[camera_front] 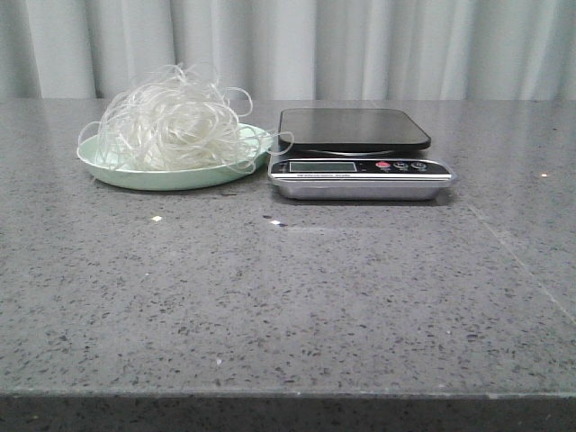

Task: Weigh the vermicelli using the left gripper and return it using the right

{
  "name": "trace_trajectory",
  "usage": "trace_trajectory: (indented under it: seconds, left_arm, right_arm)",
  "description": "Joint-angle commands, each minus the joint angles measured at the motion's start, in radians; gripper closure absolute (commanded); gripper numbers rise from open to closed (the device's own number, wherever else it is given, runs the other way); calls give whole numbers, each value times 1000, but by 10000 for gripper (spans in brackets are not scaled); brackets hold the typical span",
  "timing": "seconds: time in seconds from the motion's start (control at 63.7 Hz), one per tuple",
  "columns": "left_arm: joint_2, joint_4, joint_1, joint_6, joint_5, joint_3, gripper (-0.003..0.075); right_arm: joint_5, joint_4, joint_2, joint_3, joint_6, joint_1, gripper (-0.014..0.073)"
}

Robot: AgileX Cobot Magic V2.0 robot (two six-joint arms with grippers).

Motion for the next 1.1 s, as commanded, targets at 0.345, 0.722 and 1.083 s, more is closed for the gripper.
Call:
trace_trajectory:
  seconds: [0.345,0.722,1.083]
  left_arm:
    - [14,-11,1,-1,-65,-26,593]
    - [14,-11,1,-1,-65,-25,593]
    - [10,5,246,-1,-123,146,593]
  right_arm:
    - [-201,-8,-74,60,-6,-7,426]
    - [-201,-8,-74,60,-6,-7,426]
    - [-201,-8,-74,60,-6,-7,426]
